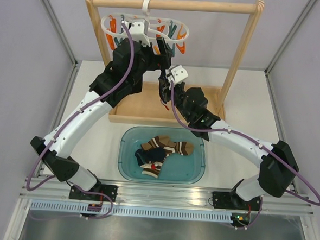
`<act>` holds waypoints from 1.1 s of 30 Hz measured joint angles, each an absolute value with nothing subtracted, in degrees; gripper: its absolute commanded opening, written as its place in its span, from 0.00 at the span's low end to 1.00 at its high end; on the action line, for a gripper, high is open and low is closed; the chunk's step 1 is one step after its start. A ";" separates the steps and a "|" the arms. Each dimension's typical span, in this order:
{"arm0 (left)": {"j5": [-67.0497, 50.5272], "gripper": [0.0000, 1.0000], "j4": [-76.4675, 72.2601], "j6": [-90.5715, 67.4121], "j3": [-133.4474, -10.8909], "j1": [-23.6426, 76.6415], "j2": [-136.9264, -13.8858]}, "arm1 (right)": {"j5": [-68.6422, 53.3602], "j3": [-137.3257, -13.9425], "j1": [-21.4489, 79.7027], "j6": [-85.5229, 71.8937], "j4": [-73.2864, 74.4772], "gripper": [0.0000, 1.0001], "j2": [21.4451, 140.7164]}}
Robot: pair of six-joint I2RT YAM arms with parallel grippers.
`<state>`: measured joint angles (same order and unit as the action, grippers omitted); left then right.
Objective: Remove the socks clipped to the hanger
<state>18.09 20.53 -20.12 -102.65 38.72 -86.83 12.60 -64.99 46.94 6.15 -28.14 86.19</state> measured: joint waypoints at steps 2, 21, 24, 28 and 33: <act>18.50 0.99 20.47 -20.12 -103.68 38.72 -87.37 | 12.60 -64.99 46.98 6.17 -28.14 0.02 86.19; 18.96 0.13 20.45 -20.32 -105.49 38.54 -90.28 | 12.62 -63.09 47.13 6.28 -28.08 0.02 84.68; 18.92 0.02 20.43 -20.32 -105.62 38.52 -90.28 | 12.60 -62.63 47.16 6.28 -27.90 0.02 84.68; 18.87 0.02 20.45 -20.32 -105.71 38.52 -90.28 | 12.62 -62.46 47.16 6.28 -27.86 0.02 84.68; 18.68 0.02 20.45 -20.32 -105.71 38.52 -90.28 | 12.62 -62.30 47.16 6.28 -27.81 0.02 84.68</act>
